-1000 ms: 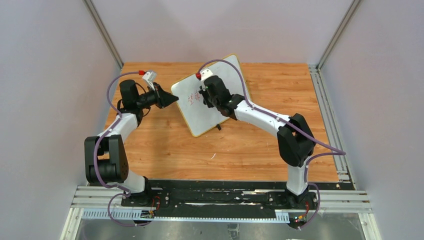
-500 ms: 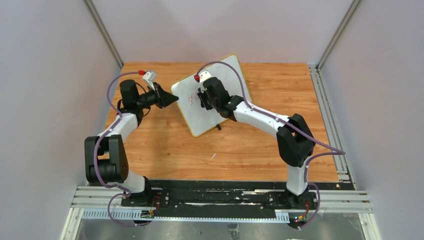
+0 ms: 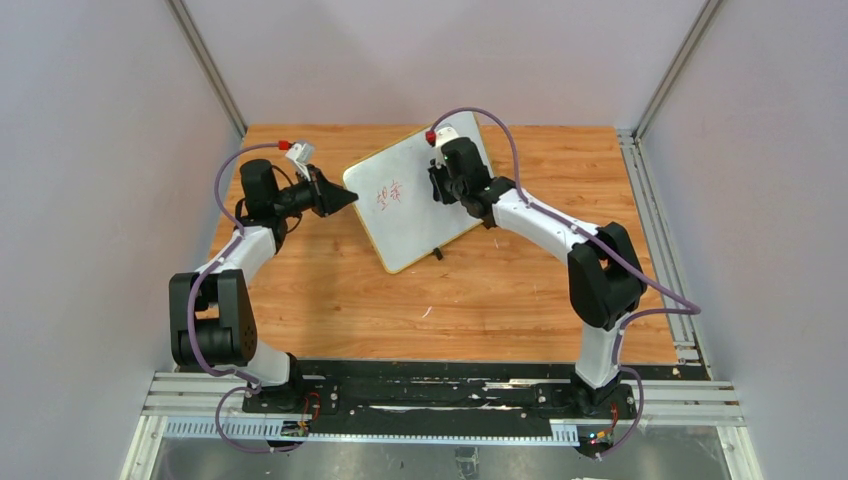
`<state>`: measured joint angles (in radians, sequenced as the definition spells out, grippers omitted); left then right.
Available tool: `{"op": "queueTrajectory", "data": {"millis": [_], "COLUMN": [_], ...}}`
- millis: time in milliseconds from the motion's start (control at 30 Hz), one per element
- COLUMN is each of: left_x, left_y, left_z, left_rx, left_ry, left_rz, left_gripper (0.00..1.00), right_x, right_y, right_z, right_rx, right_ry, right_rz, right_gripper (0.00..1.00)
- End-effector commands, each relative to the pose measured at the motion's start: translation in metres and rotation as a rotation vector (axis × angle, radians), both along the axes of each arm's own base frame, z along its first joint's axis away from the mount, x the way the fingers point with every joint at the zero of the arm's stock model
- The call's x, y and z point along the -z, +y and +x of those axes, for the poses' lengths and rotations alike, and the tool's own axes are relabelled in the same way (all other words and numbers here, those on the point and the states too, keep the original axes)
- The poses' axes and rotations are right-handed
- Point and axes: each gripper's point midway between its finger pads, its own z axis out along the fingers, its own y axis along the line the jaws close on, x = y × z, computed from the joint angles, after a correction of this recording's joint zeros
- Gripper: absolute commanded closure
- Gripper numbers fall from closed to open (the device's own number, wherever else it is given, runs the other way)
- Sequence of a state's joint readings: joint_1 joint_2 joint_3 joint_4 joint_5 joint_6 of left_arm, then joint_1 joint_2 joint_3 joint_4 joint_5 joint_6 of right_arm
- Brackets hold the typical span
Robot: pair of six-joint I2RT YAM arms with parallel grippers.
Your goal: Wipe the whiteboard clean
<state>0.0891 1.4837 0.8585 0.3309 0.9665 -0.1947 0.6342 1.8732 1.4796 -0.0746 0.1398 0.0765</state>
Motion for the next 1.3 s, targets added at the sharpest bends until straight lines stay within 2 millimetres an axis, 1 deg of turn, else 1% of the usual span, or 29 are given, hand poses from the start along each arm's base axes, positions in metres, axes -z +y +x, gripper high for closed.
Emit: {"op": "queueTrajectory", "data": {"millis": [0, 67, 333, 500, 567, 633, 733, 833, 967, 1133, 1200, 1267], "left_x": [-0.004, -0.004, -0.003, -0.005, -0.004, -0.005, -0.005, -0.006, -0.005, -0.005, -0.006, -0.005], "left_y": [0.004, 0.004, 0.004, 0.004, 0.004, 0.004, 0.003, 0.004, 0.004, 0.004, 0.003, 0.003], "left_z": [0.005, 0.004, 0.004, 0.004, 0.004, 0.004, 0.004, 0.004, 0.003, 0.003, 0.003, 0.003], "left_rx": [0.004, 0.004, 0.005, 0.005, 0.006, 0.006, 0.008, 0.006, 0.006, 0.006, 0.007, 0.007], "left_ry": [-0.087, -0.086, -0.083, -0.087, -0.087, -0.089, -0.086, -0.09, -0.088, -0.088, -0.09, -0.088], "left_rz": [0.064, 0.064, 0.064, 0.063, 0.063, 0.063, 0.061, 0.063, 0.062, 0.063, 0.063, 0.062], "left_gripper": [1.0, 1.0, 1.0, 1.0, 1.0, 1.0, 1.0, 1.0, 1.0, 1.0, 1.0, 1.0], "right_x": [-0.004, -0.008, -0.027, -0.031, -0.033, -0.02, -0.012, -0.006, -0.006, -0.01, -0.021, -0.026], "right_y": [-0.012, -0.002, 0.062, 0.098, 0.113, 0.126, 0.139, 0.138, 0.121, 0.084, 0.066, 0.048], "right_z": [0.013, 0.012, -0.013, -0.031, -0.042, -0.05, -0.06, -0.061, -0.05, -0.028, -0.019, -0.01], "right_rx": [0.037, 0.02, -0.094, -0.158, -0.194, -0.217, -0.242, -0.235, -0.196, -0.128, -0.095, -0.064], "right_ry": [-0.005, -0.01, -0.042, -0.041, -0.036, -0.02, -0.013, -0.012, -0.039, -0.041, -0.059, -0.07], "right_rz": [-0.021, -0.009, 0.02, 0.048, 0.064, 0.054, 0.049, 0.029, -0.031, -0.056, -0.058, -0.066], "right_gripper": [0.99, 0.99, 0.99, 0.99, 0.99, 0.99, 0.99, 0.99, 0.99, 0.99, 0.99, 0.99]}}
